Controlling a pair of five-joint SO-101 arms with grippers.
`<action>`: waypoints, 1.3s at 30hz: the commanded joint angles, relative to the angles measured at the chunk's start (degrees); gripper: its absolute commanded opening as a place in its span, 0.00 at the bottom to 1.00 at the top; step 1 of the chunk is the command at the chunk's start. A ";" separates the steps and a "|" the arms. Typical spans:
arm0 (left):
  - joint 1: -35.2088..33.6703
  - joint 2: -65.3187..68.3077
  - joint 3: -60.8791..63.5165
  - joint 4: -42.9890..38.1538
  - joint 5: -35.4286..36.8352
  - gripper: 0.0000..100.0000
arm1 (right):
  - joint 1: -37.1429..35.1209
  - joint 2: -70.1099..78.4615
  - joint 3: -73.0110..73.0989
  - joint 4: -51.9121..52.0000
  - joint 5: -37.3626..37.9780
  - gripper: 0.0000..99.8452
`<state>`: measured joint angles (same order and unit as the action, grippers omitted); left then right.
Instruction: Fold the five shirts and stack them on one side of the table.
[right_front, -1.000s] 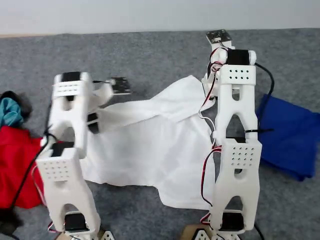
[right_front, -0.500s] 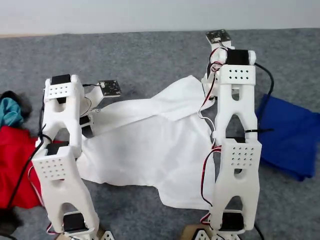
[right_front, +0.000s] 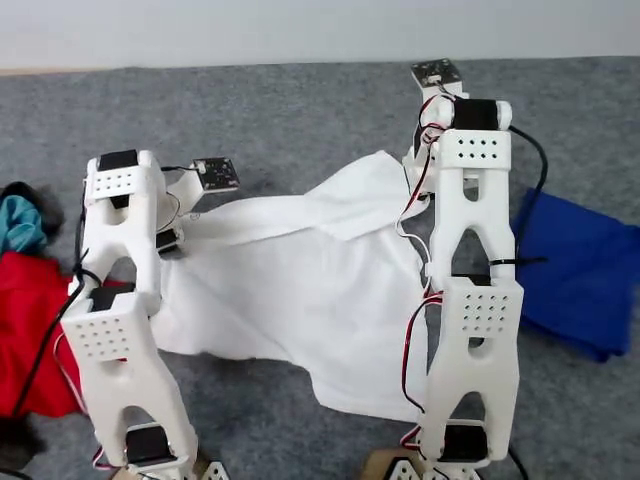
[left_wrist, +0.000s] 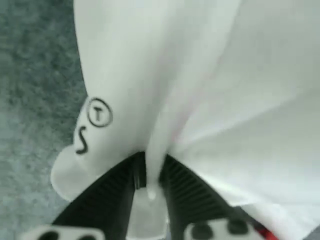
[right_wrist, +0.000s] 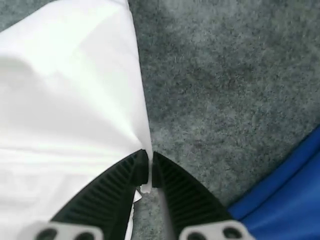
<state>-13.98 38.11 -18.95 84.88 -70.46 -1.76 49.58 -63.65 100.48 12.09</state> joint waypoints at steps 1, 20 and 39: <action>-0.97 -6.59 -0.40 0.79 -0.44 0.01 | 0.04 -4.97 -0.53 2.33 0.18 0.01; -0.09 -29.36 -0.22 -0.70 22.51 0.01 | 0.04 -24.04 -0.53 2.33 0.53 0.01; 2.81 -14.86 -0.40 1.41 19.78 0.08 | -0.57 -20.70 -0.44 2.24 0.62 0.01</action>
<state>-11.34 22.99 -18.68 88.57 -50.07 -1.76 29.54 -63.65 100.48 12.09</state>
